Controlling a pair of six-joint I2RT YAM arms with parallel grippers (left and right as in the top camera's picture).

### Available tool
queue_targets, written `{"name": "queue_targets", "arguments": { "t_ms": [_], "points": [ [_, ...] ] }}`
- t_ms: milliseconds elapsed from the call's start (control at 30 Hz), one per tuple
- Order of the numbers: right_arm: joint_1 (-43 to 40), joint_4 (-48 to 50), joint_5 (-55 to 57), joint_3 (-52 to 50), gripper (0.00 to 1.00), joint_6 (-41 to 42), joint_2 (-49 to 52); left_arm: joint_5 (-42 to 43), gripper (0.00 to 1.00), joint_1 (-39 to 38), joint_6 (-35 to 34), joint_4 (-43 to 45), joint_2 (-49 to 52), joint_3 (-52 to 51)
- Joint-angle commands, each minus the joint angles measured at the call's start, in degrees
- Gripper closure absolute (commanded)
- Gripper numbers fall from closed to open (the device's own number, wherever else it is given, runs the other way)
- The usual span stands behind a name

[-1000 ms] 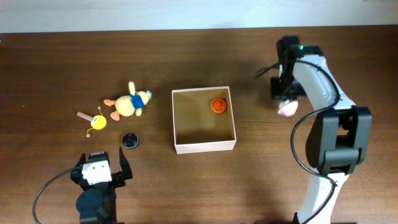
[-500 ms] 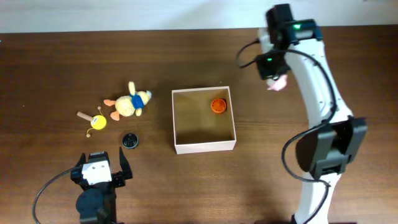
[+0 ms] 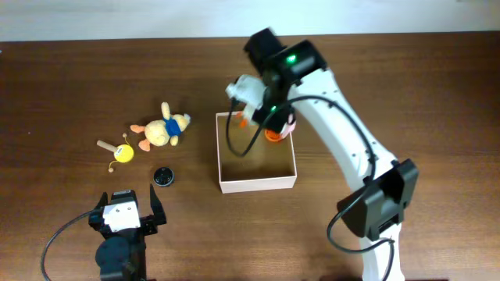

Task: Pack container
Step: 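Lift the rubber duck and lower it into the box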

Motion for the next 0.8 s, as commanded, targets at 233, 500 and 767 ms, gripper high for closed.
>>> {"name": "queue_targets", "arguments": {
  "t_ms": [233, 500, 767],
  "points": [
    [3.2, -2.2, -11.6, -2.6, 0.96, -12.7, -1.7, -0.5, 0.01, 0.1, 0.9, 0.0, -0.3, -0.2],
    [3.3, -1.8, -15.0, -8.1, 0.96, -15.8, -1.6, -0.5, 0.01, 0.1, 0.9, 0.0, -0.3, -0.2],
    [3.3, -0.4, -15.6, -14.0, 0.96, -15.8, -1.6, -0.5, 0.01, 0.1, 0.9, 0.0, -0.3, -0.2]
  ]
}}
